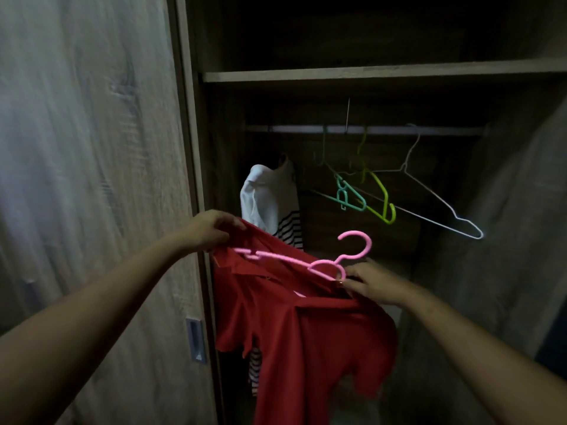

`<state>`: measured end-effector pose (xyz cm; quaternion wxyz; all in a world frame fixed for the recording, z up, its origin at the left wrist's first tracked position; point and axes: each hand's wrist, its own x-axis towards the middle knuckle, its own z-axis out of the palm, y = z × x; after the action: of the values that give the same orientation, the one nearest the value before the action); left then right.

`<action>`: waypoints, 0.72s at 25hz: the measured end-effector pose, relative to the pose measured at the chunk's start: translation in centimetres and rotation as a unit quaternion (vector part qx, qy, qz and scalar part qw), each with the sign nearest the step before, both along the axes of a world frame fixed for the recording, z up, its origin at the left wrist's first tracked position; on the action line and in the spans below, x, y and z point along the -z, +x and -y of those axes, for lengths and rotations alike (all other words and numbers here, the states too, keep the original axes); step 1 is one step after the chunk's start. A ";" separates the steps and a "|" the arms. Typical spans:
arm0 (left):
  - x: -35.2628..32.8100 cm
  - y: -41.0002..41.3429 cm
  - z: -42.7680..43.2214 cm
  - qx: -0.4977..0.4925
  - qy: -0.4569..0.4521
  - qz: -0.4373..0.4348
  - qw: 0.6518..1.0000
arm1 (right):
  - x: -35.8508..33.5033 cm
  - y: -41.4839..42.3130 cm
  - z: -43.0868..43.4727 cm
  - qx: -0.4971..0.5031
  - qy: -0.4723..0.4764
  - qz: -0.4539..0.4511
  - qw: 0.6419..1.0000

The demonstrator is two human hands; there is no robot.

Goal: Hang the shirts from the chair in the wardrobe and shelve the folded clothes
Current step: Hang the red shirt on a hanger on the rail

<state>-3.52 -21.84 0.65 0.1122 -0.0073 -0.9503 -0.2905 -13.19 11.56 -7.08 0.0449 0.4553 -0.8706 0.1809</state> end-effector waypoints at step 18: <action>4.5 -1.0 -2.0 0.159 -0.106 -0.174 0.966 | -8.6 2.2 1.2 -0.037 -0.147 -0.006 0.988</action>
<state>-4.54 -19.86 -3.86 0.2266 -0.2205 -0.9281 -0.1966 -11.04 10.34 1.48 0.1102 0.4766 -0.8168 0.3059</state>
